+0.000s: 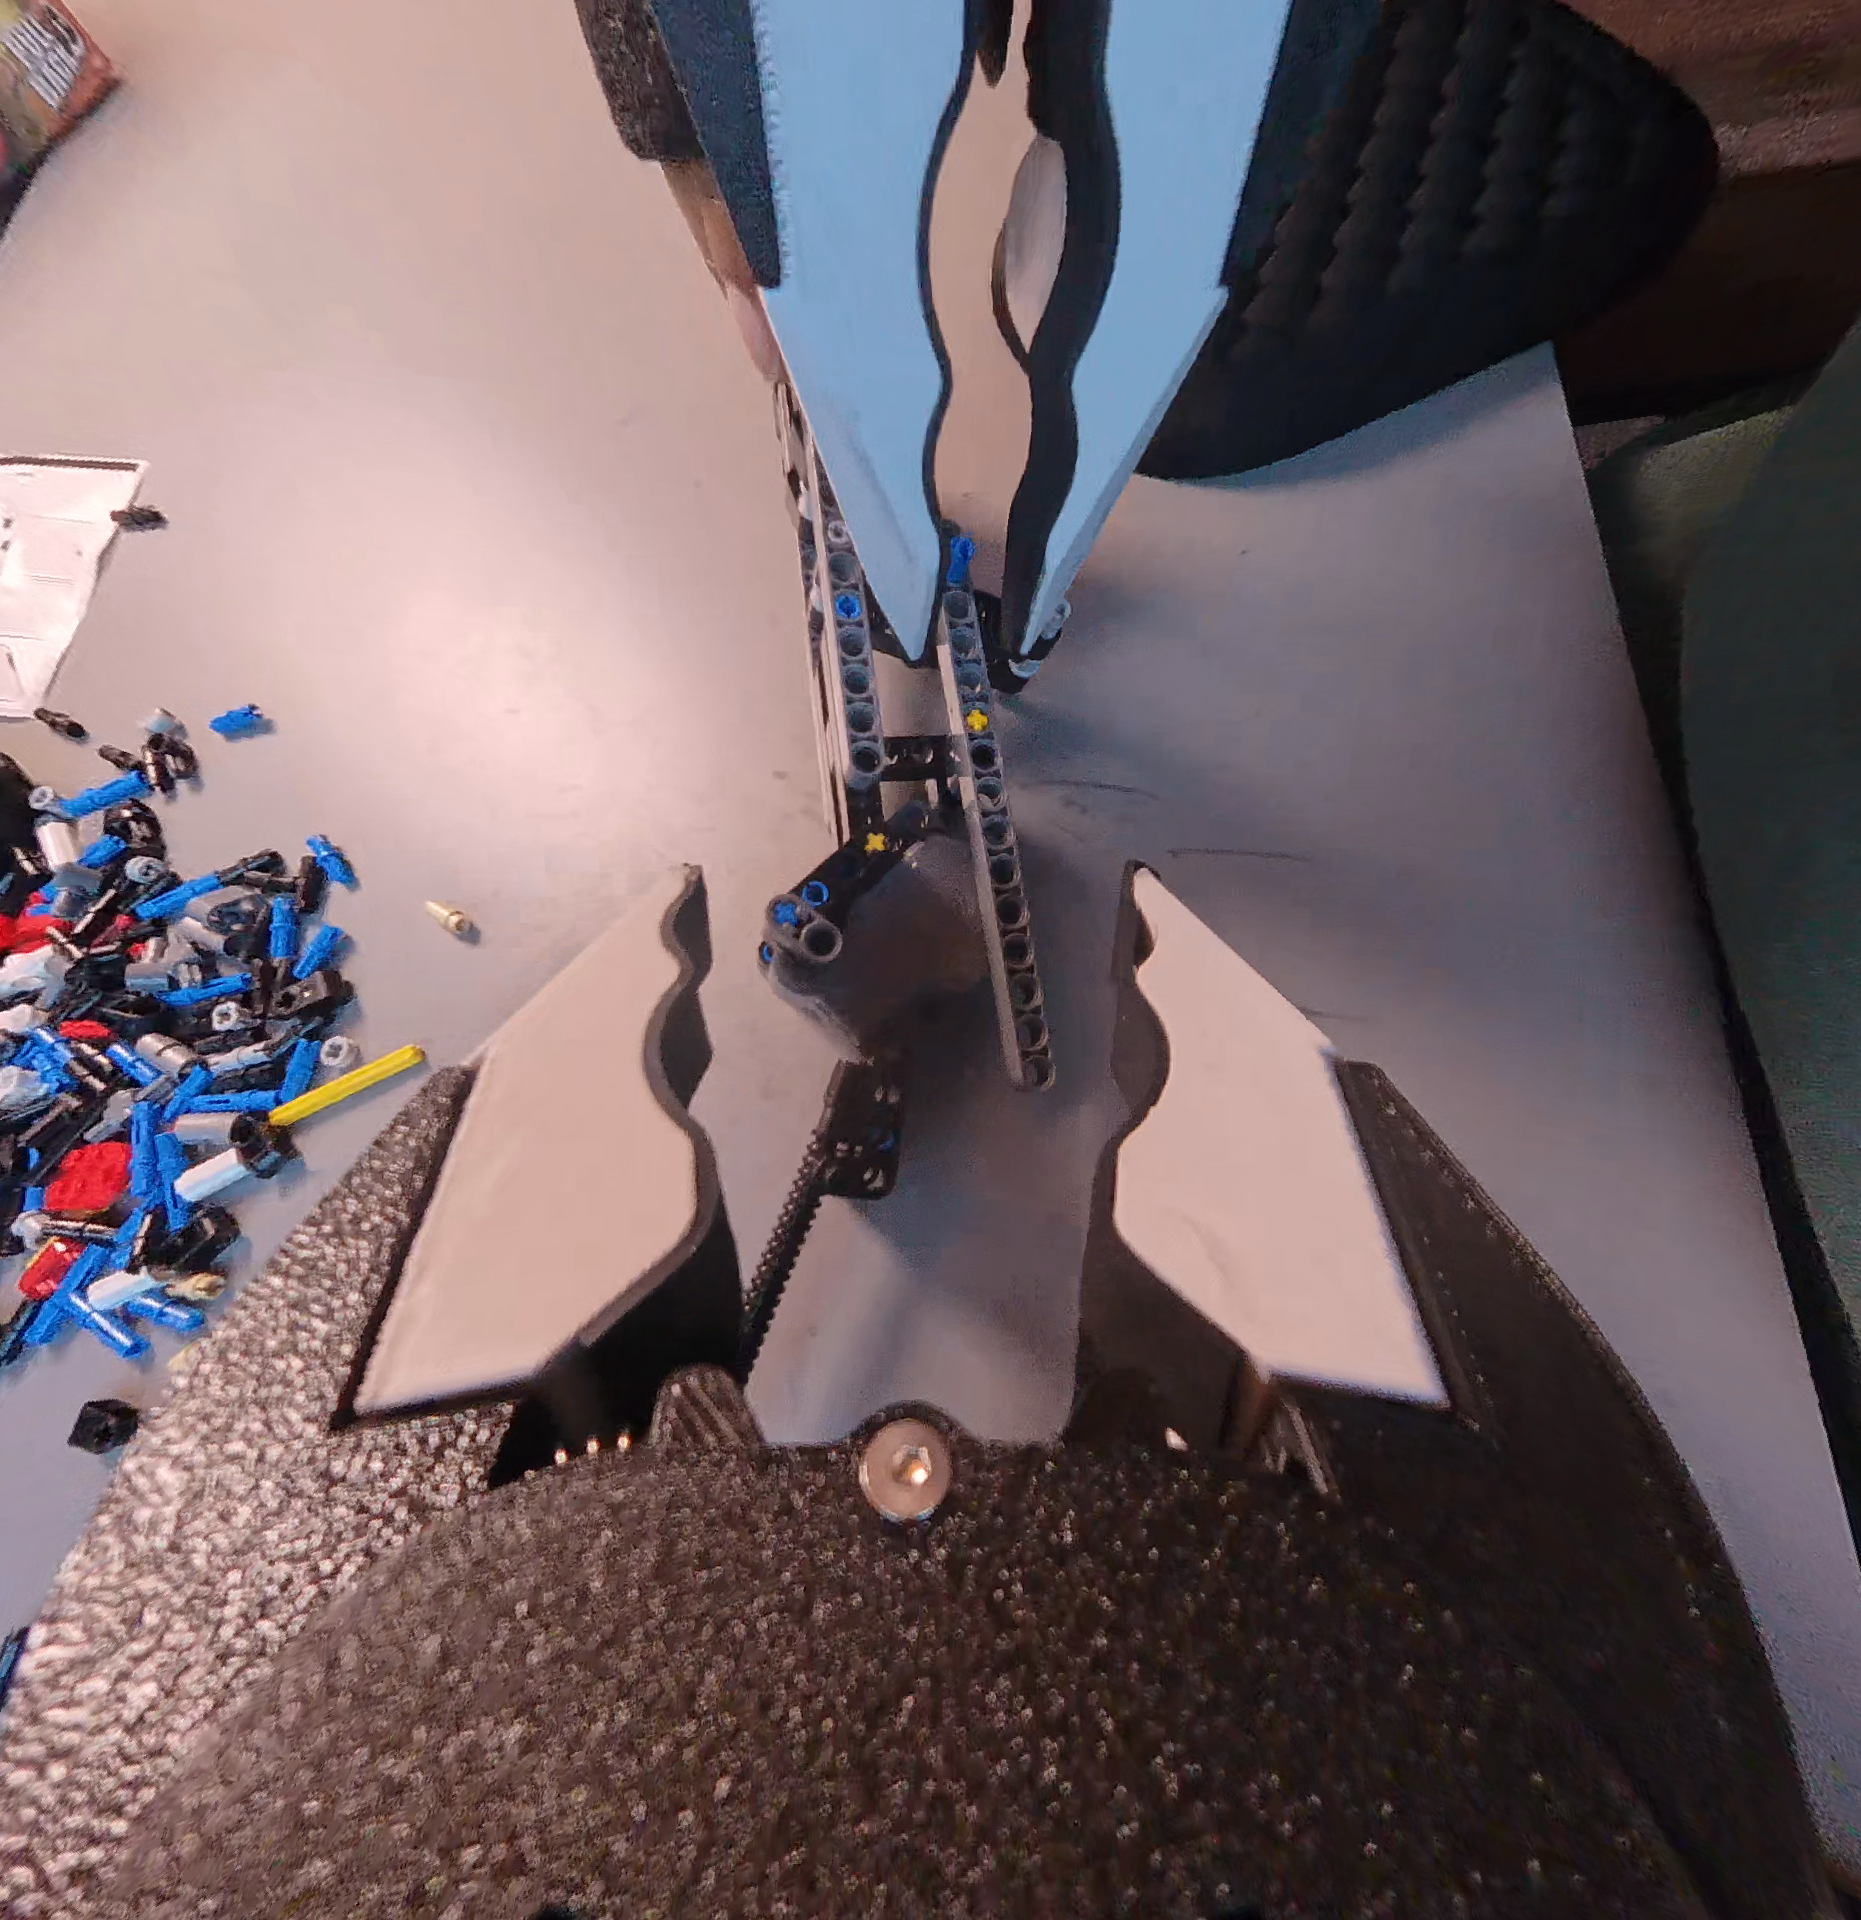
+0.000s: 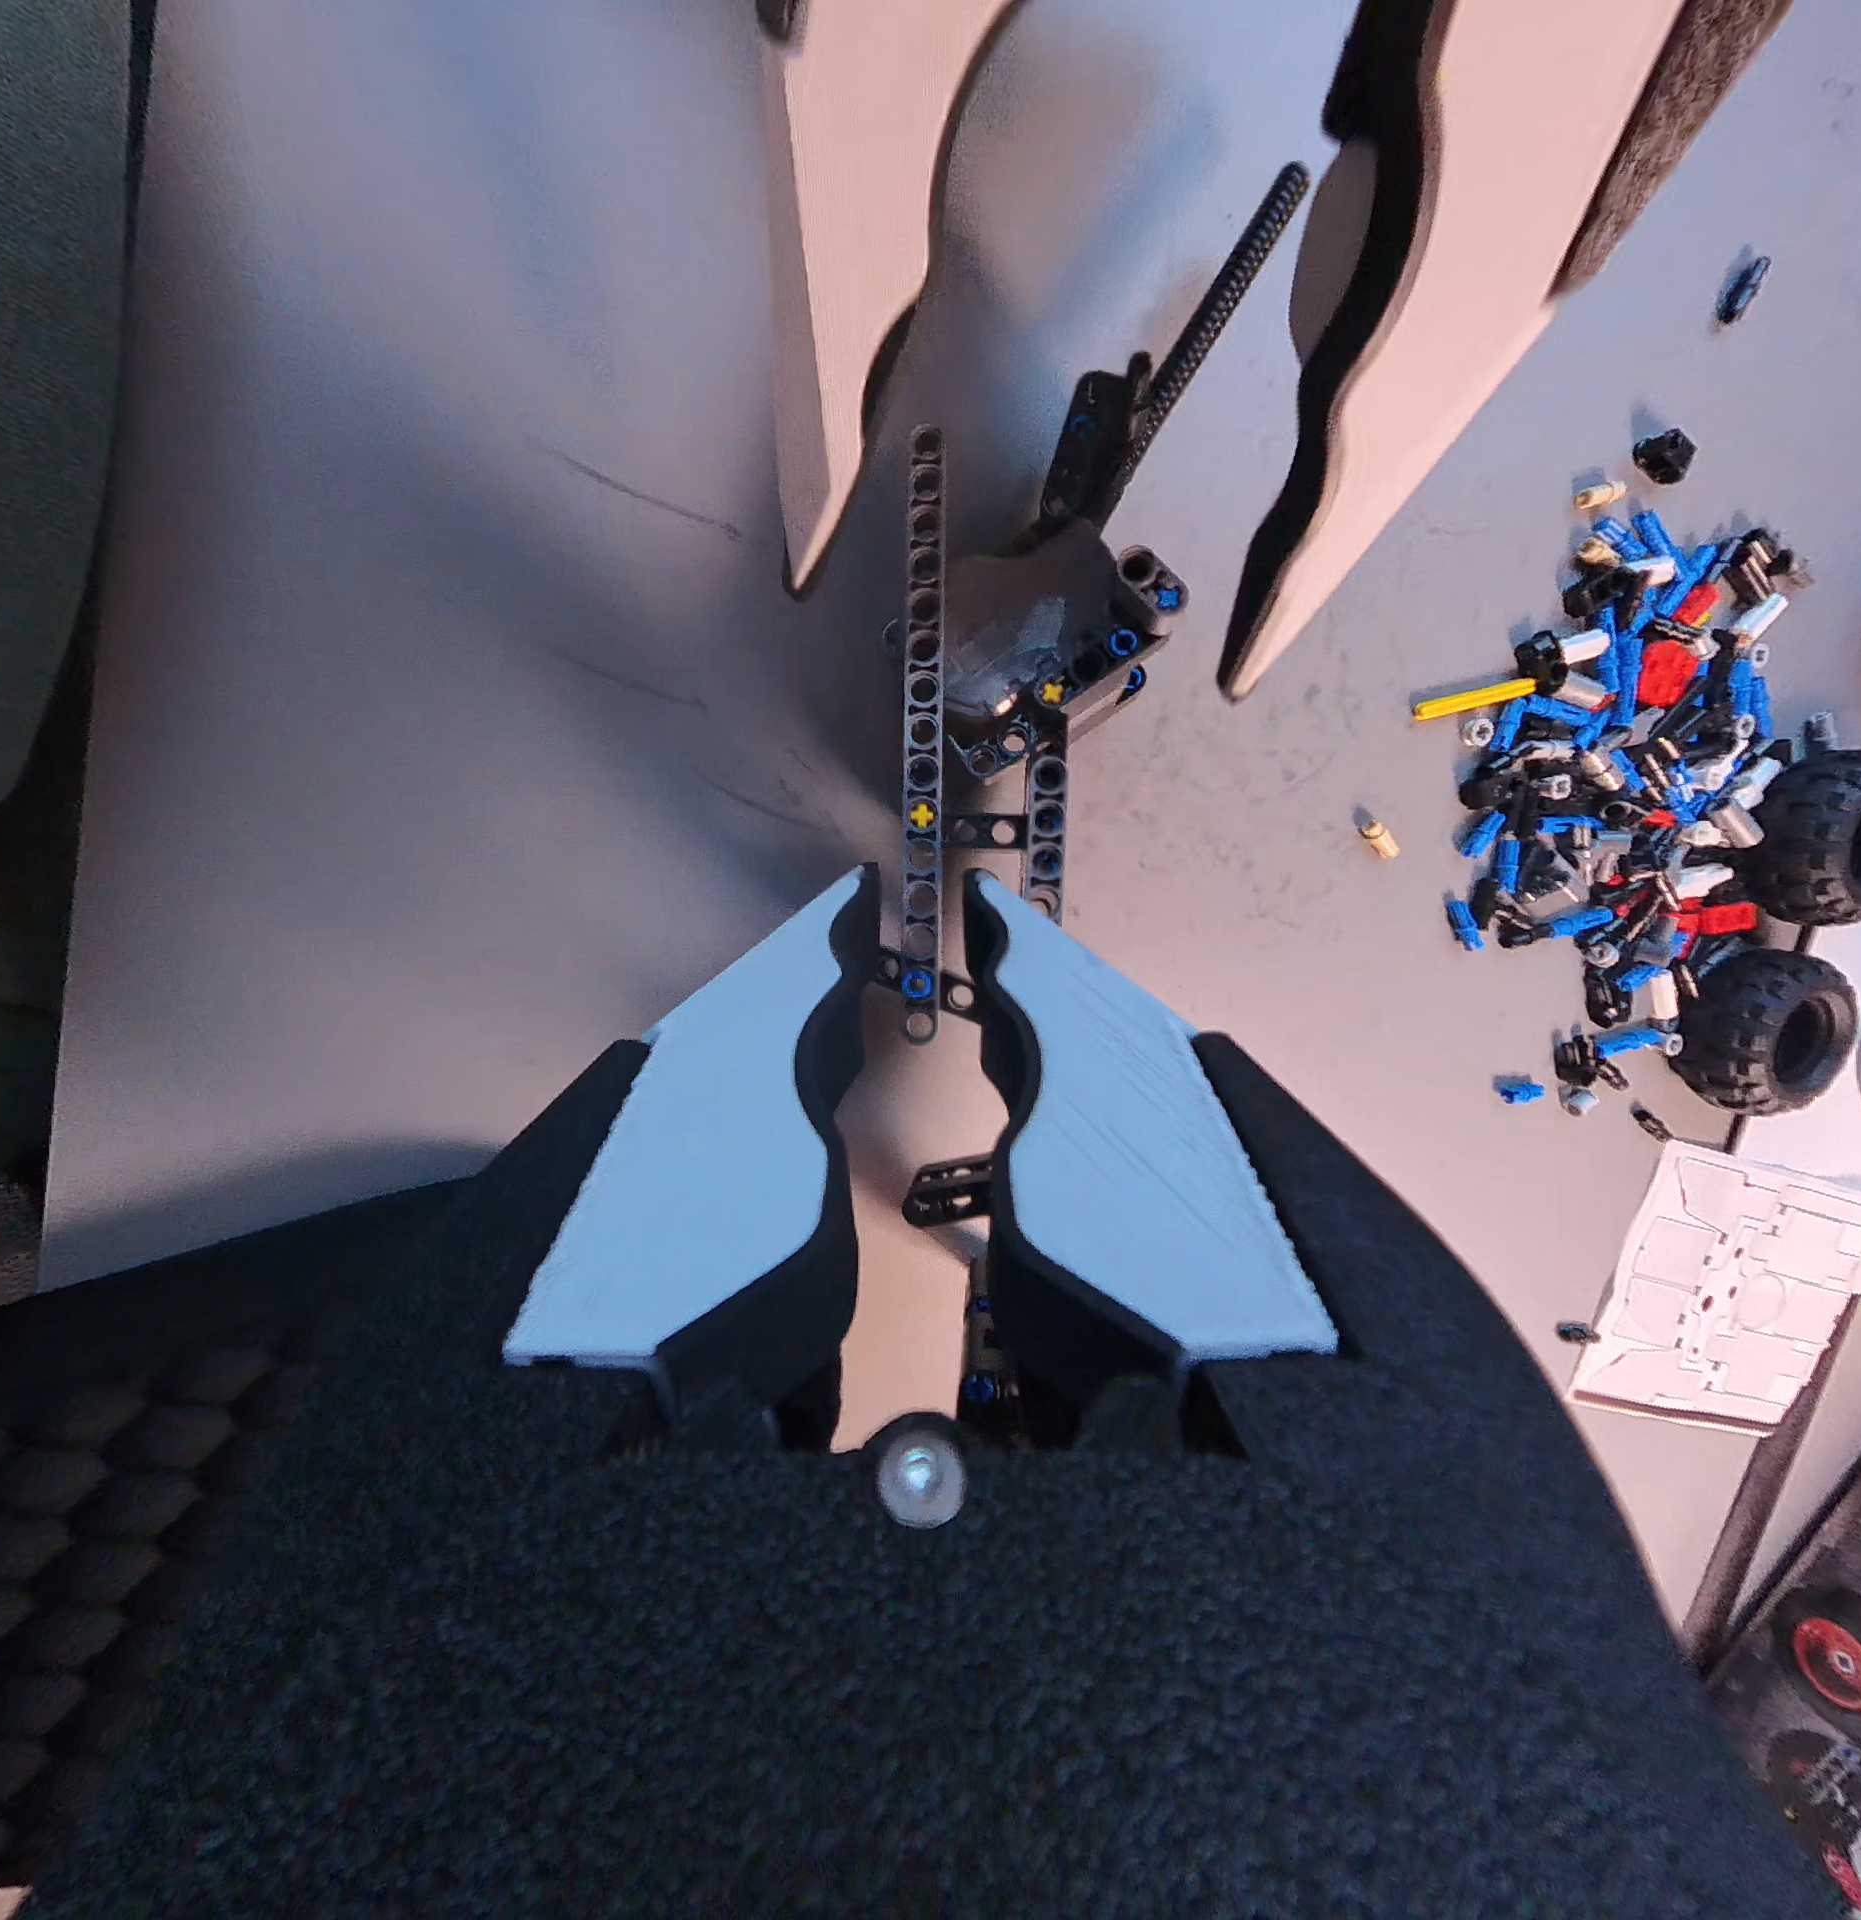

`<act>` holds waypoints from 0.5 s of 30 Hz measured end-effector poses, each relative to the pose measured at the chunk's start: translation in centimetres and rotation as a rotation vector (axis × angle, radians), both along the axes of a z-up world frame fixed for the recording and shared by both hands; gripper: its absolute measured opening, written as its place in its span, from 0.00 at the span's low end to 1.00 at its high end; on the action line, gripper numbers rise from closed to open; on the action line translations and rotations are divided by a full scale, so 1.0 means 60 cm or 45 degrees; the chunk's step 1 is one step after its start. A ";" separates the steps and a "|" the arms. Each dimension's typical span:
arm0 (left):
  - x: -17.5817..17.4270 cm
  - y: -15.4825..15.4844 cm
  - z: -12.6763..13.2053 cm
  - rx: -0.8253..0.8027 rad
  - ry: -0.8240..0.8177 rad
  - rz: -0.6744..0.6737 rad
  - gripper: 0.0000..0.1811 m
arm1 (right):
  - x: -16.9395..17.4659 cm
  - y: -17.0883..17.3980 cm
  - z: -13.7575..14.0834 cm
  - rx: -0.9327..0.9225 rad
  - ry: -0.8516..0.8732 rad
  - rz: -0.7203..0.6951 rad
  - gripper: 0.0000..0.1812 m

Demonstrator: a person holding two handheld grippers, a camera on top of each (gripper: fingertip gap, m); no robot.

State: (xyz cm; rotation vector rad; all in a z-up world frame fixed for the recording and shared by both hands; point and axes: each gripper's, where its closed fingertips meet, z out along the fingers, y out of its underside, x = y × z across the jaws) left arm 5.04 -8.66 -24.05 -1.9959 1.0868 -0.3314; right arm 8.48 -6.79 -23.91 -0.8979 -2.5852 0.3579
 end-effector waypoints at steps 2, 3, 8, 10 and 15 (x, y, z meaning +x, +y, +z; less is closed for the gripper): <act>0.009 0.008 -0.014 -0.028 0.048 0.003 0.42 | -0.002 -0.001 -0.004 0.038 -0.021 0.009 0.08; 0.013 0.012 -0.021 -0.041 0.077 0.003 0.42 | -0.003 -0.002 -0.007 0.057 -0.027 0.014 0.08; 0.026 0.024 -0.034 -0.054 0.117 0.025 0.36 | -0.013 -0.004 -0.019 0.156 0.011 0.021 0.04; 0.028 0.028 -0.031 -0.051 0.087 0.048 0.32 | -0.015 -0.006 -0.018 0.136 0.036 0.013 0.04; 0.029 0.038 -0.045 0.000 0.164 0.100 0.27 | -0.017 -0.014 -0.017 0.139 0.117 0.065 0.03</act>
